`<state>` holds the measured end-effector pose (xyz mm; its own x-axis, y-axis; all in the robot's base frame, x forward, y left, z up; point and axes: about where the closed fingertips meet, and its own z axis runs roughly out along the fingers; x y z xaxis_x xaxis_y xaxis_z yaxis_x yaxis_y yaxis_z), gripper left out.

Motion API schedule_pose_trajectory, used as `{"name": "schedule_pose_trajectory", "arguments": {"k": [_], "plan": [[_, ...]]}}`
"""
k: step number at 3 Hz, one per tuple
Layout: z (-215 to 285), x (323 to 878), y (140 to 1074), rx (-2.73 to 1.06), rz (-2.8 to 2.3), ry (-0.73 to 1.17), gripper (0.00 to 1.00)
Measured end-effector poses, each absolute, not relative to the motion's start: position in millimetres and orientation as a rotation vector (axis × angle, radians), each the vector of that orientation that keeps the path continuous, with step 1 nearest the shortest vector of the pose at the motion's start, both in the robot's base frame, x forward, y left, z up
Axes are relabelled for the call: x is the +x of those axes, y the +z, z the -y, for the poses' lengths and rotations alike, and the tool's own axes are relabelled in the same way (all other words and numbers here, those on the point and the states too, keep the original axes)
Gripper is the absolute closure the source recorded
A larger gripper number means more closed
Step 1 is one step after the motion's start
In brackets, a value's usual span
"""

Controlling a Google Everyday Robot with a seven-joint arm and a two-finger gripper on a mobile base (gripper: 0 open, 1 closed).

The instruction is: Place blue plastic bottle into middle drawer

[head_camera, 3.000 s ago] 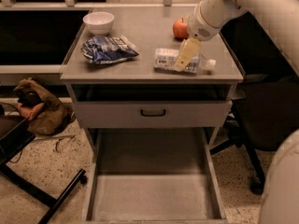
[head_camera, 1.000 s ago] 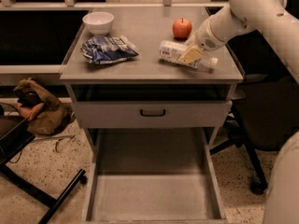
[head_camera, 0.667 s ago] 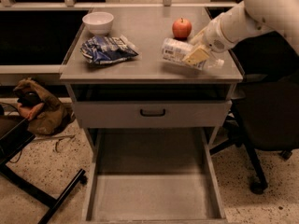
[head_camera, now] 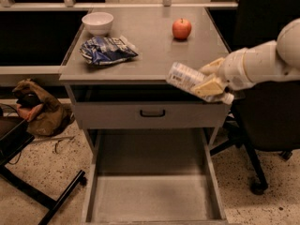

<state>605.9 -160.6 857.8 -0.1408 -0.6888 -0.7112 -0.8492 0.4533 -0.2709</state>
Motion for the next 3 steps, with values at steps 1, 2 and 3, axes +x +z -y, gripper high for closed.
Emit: {"name": "schedule_pose_trajectory", "arguments": {"k": [1, 2, 3], "plan": [[178.0, 563.5, 823.9, -1.238, -1.938, 0.292, 1.0], [177.9, 563.5, 823.9, -1.238, -1.938, 0.292, 1.0], [183.5, 547.7, 802.8, -1.214, -1.976, 0.329, 1.0]]}}
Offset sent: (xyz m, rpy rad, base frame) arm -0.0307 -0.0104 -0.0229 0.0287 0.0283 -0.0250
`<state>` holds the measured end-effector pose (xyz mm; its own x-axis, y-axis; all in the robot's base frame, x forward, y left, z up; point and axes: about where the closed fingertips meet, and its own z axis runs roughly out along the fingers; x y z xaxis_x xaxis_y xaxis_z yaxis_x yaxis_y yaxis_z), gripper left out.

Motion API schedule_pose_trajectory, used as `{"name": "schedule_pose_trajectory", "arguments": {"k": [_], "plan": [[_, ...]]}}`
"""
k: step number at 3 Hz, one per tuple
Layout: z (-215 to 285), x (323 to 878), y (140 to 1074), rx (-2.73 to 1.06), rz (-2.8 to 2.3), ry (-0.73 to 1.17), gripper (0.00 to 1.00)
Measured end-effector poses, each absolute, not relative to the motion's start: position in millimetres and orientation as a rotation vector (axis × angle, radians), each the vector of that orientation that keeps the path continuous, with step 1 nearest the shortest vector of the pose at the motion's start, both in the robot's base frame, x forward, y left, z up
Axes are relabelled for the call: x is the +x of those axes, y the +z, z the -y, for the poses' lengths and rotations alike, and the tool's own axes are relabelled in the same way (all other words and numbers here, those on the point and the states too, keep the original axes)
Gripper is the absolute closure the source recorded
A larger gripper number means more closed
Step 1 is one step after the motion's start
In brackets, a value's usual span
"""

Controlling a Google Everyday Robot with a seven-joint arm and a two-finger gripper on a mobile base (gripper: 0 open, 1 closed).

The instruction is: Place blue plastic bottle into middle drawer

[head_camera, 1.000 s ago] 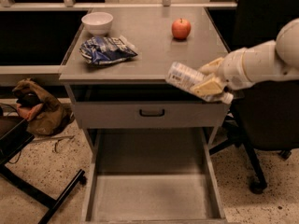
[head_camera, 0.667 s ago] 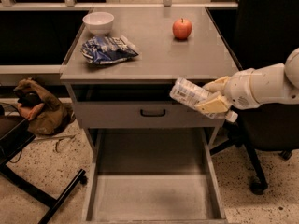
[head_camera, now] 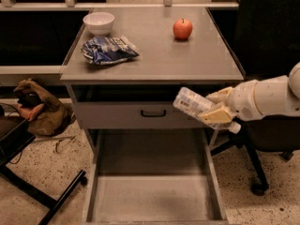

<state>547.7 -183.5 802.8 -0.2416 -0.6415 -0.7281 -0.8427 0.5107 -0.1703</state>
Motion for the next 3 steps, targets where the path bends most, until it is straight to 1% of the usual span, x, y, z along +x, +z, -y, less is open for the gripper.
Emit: {"name": "schedule_pose_trajectory", "arguments": {"k": [3], "plan": [[192.0, 479.3, 706.7, -1.184, -2.083, 0.483, 1.0]]}}
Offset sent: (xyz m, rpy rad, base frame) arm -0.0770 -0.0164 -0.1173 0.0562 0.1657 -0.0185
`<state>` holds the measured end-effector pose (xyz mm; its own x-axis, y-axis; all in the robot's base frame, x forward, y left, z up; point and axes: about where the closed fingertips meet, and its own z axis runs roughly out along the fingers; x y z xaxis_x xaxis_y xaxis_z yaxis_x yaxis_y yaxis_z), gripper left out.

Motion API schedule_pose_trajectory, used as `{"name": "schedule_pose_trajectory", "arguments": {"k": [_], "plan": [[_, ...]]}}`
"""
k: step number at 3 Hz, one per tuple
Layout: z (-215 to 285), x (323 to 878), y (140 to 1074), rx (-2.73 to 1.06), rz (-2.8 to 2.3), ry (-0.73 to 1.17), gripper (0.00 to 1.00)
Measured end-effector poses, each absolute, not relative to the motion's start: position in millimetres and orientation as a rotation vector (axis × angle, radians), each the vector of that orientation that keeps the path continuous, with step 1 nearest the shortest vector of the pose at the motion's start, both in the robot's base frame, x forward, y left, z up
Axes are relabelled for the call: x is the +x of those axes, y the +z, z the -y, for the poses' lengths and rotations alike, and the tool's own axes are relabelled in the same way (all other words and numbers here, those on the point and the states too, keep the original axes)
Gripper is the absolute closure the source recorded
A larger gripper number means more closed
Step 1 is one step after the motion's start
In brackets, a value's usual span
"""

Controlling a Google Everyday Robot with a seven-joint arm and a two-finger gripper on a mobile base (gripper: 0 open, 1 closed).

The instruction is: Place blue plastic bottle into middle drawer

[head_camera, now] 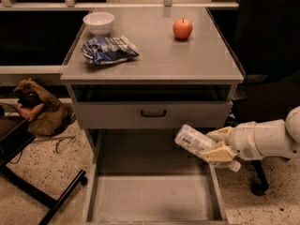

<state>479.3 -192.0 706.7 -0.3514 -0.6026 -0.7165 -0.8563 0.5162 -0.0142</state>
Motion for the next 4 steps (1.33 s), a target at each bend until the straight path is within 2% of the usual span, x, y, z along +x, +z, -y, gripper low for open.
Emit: {"name": "schedule_pose_trajectory", "arguments": {"k": [2, 4], "plan": [[184.7, 474.6, 680.3, -1.173, -2.085, 0.522, 1.0], [143.1, 461.6, 560.2, -1.075, -2.026, 0.63, 1.0]]}}
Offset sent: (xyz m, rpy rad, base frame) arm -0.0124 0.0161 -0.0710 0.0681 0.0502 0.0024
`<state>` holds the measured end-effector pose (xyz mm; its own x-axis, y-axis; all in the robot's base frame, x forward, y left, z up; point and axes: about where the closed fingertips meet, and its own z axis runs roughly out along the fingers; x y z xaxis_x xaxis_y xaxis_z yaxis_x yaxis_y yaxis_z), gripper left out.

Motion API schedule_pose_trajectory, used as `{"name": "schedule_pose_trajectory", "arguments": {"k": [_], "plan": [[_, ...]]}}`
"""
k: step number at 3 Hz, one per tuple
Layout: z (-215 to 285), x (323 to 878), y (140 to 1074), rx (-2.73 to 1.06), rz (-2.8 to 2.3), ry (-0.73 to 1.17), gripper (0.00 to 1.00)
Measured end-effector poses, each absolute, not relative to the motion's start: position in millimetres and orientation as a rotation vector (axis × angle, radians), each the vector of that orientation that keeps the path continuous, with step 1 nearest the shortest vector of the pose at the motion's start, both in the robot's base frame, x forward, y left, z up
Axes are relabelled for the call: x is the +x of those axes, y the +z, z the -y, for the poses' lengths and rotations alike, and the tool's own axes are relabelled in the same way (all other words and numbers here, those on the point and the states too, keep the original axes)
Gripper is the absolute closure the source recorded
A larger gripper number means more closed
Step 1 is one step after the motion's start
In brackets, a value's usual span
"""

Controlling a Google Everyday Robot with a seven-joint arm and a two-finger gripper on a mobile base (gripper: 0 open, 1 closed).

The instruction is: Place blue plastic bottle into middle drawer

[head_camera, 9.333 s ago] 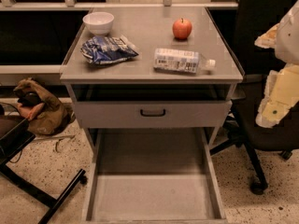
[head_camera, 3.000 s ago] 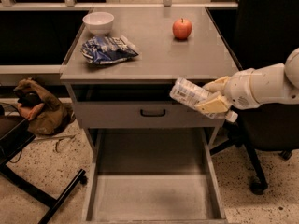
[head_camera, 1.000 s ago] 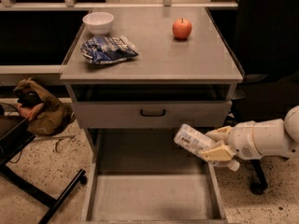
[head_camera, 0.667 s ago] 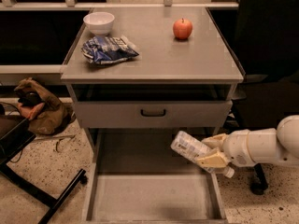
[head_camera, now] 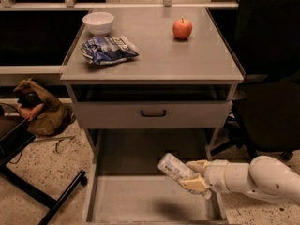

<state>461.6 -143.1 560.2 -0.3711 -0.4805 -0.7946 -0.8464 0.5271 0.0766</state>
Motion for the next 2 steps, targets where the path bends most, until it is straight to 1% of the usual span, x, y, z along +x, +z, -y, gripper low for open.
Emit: {"name": "schedule_pose_trajectory", "arguments": {"k": [1, 2], "plan": [[143.0, 461.6, 560.2, -1.075, -2.026, 0.63, 1.0], [132.7, 460.4, 551.3, -1.063, -2.002, 0.647, 1.0]]}}
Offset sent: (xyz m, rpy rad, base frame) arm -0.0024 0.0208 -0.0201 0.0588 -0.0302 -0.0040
